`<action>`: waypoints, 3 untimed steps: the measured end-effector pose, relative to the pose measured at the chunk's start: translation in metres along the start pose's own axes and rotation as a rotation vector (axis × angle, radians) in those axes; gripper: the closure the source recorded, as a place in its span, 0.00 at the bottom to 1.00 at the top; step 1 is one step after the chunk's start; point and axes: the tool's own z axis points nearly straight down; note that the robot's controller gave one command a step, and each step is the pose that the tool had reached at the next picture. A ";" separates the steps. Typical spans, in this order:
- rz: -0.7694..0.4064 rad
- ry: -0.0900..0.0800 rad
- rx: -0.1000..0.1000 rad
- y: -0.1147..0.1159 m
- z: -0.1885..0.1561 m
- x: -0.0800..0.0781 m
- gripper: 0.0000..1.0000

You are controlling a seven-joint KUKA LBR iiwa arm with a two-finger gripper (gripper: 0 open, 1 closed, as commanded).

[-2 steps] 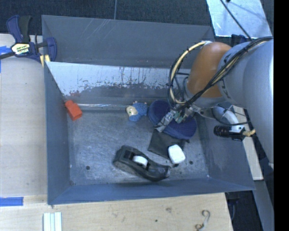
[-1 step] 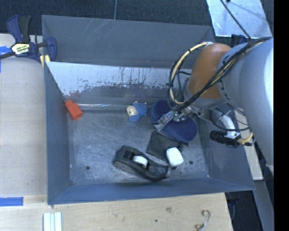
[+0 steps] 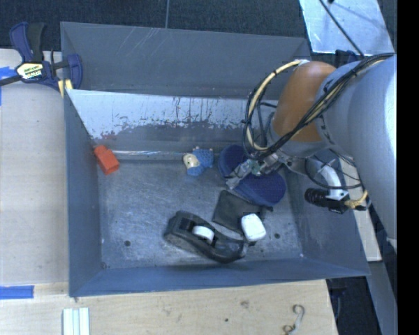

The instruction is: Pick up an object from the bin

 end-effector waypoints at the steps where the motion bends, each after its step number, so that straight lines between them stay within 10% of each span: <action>1: -0.005 0.003 0.005 0.002 -0.007 -0.001 1.00; 3: -0.011 0.000 0.003 0.005 -0.128 -0.005 1.00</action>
Offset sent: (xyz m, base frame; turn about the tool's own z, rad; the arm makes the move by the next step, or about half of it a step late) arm -0.0002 0.0001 0.0036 0.0000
